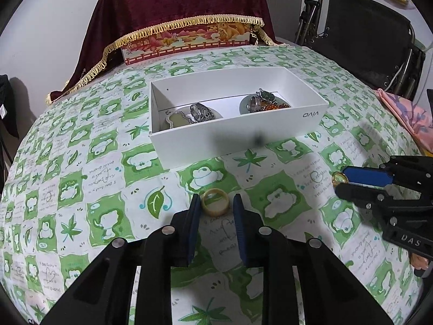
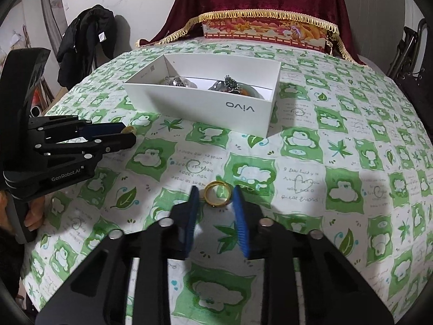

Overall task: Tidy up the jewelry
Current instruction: 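Grasp the wide gold ring with left tool while right tool grasps the thin gold ring, then lift both gold rings and carry them over the white box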

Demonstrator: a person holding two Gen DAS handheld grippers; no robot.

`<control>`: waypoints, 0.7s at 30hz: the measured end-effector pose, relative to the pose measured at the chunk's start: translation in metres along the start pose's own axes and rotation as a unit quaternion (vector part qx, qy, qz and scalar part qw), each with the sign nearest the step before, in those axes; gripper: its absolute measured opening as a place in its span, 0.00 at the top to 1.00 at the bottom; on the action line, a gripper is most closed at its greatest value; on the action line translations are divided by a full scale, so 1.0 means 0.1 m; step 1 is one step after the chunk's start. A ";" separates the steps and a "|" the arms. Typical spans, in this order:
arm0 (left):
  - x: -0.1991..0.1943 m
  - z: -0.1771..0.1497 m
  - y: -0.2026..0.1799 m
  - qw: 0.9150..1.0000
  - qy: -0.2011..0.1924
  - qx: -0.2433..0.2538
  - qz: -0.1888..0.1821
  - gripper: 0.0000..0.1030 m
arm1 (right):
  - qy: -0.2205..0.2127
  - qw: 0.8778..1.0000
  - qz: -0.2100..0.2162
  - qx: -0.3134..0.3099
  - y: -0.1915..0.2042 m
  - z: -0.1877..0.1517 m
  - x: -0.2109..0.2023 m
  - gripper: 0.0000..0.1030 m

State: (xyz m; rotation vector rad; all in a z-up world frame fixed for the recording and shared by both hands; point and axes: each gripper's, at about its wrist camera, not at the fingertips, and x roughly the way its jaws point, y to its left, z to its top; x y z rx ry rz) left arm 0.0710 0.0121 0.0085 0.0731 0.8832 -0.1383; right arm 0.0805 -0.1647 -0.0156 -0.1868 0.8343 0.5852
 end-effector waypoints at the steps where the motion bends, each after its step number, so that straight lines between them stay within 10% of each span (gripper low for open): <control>1: 0.00 0.00 -0.01 1.000 0.000 0.001 0.001 0.76 | 0.000 1.000 0.002 0.000 0.00 0.00 0.00 0.80; 21: -0.18 -0.04 0.00 0.999 -0.031 -0.013 -0.008 0.79 | -0.015 1.000 0.012 -0.011 0.06 -0.03 -0.07 0.81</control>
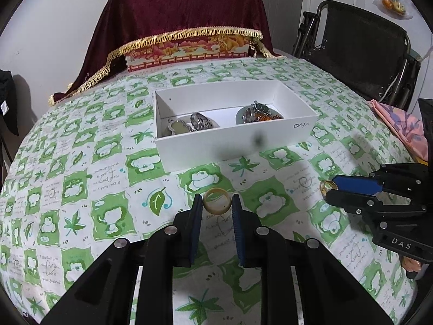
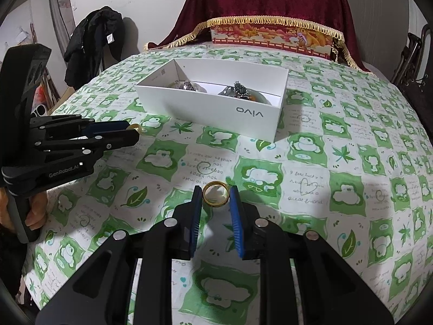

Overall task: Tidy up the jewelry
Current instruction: 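Lift both gold rings and carry them over the white box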

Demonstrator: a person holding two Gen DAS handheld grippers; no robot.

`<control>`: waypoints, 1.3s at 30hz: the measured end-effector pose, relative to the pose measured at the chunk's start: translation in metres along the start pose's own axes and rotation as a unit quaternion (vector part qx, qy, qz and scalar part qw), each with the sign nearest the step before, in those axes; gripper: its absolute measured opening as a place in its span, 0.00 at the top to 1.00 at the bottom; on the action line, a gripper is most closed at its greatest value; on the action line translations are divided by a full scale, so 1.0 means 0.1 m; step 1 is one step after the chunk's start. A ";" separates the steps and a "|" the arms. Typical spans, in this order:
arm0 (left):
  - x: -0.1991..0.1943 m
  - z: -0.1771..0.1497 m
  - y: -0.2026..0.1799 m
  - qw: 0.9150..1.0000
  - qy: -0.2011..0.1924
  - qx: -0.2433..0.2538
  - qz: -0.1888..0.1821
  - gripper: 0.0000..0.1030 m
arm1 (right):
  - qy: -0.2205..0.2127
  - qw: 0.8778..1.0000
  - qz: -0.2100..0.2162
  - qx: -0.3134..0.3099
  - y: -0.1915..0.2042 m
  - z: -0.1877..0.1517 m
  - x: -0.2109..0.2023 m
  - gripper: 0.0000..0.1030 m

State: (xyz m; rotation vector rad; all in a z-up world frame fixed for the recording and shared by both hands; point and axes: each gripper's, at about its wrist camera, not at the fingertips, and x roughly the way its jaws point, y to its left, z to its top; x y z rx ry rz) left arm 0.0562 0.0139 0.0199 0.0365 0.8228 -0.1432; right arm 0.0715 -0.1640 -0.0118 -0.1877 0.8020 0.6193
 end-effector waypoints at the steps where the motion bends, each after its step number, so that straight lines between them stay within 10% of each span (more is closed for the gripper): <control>1: -0.01 0.00 -0.02 1.000 -0.003 0.004 0.007 0.79 | 0.000 1.000 0.000 0.001 0.00 0.00 0.00 0.81; 25: -0.31 0.25 0.06 0.998 -0.058 -0.004 0.039 0.79 | -0.083 0.995 0.022 0.045 -0.15 0.11 -0.34 0.81; 39: -0.27 1.02 0.16 0.994 -0.101 -0.004 0.050 0.79 | -0.154 0.986 0.057 0.031 -0.12 1.14 -0.48 0.81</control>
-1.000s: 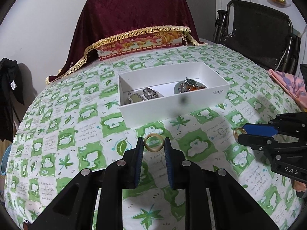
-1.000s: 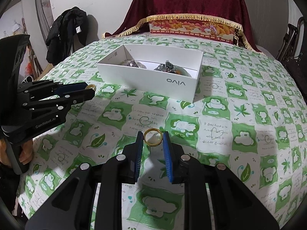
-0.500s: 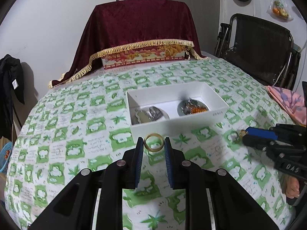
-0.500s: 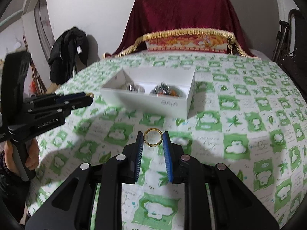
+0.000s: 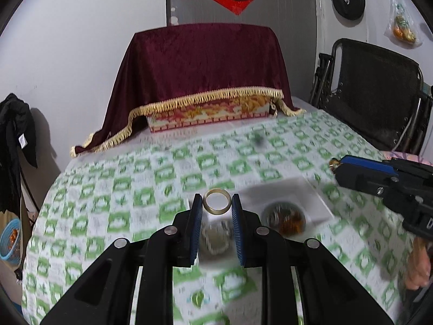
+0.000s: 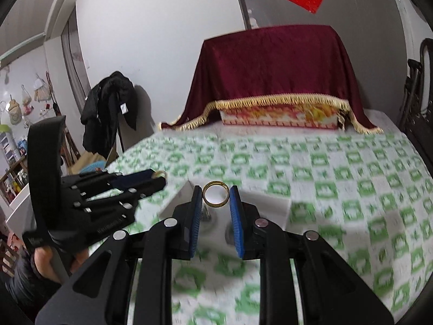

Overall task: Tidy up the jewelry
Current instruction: 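Lift both gold rings and carry them over the white box, then lower both gold rings into the box and open both tools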

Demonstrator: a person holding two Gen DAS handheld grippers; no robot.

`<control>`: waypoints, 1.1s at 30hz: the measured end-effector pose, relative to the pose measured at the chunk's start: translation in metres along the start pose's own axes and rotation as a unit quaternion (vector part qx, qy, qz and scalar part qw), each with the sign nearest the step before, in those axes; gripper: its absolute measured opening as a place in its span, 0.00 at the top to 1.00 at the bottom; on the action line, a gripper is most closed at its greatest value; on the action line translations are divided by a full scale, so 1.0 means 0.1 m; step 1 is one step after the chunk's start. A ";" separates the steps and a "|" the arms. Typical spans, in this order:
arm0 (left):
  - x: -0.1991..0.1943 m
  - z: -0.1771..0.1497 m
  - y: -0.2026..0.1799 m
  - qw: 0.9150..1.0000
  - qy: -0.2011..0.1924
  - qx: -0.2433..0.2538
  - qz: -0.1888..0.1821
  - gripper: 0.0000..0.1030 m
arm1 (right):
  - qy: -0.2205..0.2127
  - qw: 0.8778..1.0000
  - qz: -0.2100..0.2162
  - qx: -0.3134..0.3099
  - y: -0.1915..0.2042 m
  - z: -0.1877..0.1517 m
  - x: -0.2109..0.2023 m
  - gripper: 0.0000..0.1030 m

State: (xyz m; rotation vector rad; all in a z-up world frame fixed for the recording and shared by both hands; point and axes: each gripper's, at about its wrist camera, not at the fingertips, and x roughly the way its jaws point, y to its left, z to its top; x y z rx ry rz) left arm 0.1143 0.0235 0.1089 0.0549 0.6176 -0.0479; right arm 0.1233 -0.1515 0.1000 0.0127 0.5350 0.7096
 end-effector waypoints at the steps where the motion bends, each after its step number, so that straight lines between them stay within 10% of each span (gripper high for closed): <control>1: 0.03 0.02 -0.01 1.000 -0.002 0.002 0.001 0.79 | -0.001 1.000 0.001 0.000 0.01 0.02 0.03 0.81; 33: 0.58 -0.27 -0.05 0.998 0.056 0.018 0.016 0.79 | 0.054 0.998 -0.016 0.018 -0.24 -0.27 0.57 0.81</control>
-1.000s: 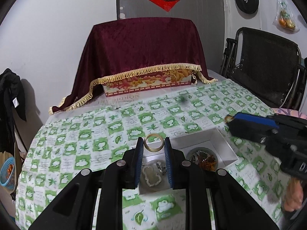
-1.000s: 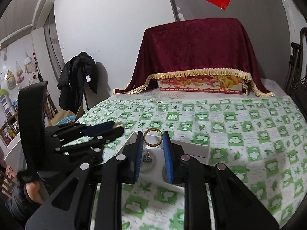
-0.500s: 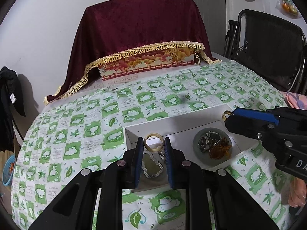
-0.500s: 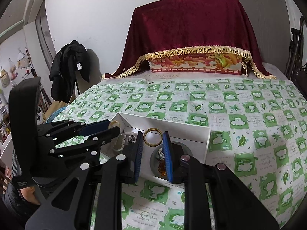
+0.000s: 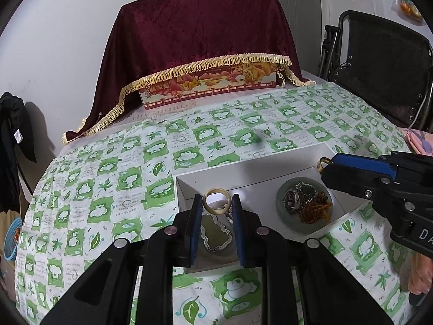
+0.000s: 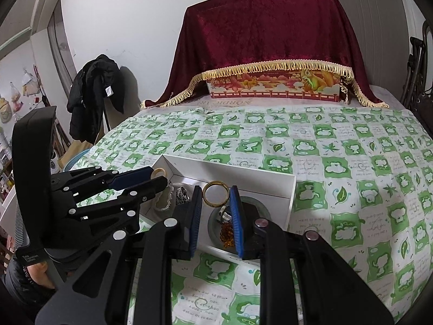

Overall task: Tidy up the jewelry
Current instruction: 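Lower both gold rings into the box and open both tools, then withdraw both tools from the box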

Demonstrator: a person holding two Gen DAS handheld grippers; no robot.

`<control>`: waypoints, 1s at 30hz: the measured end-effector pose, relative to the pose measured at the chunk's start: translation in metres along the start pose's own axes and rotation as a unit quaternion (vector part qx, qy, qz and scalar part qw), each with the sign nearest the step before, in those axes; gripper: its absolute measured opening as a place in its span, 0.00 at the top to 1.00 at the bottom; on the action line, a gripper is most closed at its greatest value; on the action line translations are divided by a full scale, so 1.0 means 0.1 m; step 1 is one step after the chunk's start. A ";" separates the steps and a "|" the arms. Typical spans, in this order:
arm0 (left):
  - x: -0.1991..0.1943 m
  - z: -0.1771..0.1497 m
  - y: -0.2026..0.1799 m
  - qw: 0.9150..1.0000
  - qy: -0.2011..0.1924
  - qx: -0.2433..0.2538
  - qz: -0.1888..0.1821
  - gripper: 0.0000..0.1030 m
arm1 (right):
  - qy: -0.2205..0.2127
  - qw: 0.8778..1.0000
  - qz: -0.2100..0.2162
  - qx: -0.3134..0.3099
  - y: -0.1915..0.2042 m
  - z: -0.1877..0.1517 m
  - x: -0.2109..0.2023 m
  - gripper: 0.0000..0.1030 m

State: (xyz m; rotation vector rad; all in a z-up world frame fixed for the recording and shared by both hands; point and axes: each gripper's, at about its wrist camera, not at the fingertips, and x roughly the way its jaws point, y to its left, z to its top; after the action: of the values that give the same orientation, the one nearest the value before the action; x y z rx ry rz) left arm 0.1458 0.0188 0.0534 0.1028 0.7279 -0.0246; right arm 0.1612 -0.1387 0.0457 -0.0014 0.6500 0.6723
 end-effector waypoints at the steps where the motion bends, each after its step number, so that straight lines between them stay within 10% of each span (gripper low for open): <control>1: 0.00 0.00 0.00 1.000 0.000 0.000 0.000 0.79 | -0.001 1.000 0.000 0.000 0.00 0.00 0.00 0.81; 20: 0.08 -0.01 -0.03 1.000 0.014 0.004 -0.004 0.78 | 0.013 1.000 -0.003 0.003 -0.02 -0.02 0.08 0.80; 24: 0.04 -0.02 -0.07 1.000 -0.001 0.011 0.007 0.39 | 0.012 1.000 -0.008 0.004 -0.02 -0.05 0.11 0.44; 30: -0.04 -0.01 -0.08 0.999 -0.013 0.012 0.027 0.26 | -0.014 1.000 -0.011 0.002 -0.02 -0.02 -0.02 0.44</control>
State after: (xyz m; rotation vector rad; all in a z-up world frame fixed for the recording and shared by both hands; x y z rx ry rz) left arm 0.1412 0.0113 0.0548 0.1455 0.6983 0.0161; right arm 0.1601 -0.1421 0.0443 0.0048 0.6233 0.6496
